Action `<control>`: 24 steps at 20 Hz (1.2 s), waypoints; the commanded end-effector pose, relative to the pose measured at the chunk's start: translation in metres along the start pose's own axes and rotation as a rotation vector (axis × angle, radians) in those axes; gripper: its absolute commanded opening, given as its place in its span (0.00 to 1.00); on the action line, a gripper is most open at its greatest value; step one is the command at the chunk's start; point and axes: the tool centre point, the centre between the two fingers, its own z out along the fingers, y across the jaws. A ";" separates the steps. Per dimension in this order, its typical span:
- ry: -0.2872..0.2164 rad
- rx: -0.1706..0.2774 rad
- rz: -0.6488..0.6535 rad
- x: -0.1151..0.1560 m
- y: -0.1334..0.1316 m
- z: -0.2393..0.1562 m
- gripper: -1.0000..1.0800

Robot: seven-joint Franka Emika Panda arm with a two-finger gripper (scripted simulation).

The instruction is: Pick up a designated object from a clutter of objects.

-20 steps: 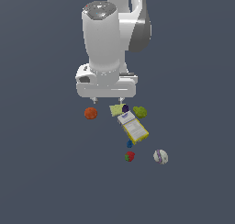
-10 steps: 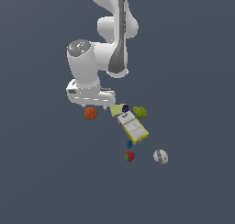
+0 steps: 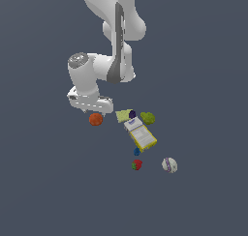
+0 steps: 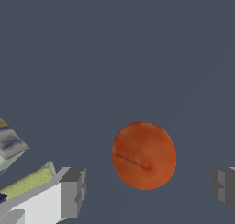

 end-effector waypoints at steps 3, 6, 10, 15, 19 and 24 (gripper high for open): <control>0.000 -0.003 0.014 -0.007 0.008 0.008 0.96; -0.001 -0.003 0.014 -0.007 0.008 0.008 0.96; -0.001 -0.003 0.014 -0.007 0.008 0.013 0.96; -0.001 -0.004 0.015 -0.008 0.009 0.031 0.96; -0.001 -0.004 0.016 -0.009 0.009 0.048 0.96; 0.000 -0.004 0.016 -0.009 0.009 0.057 0.96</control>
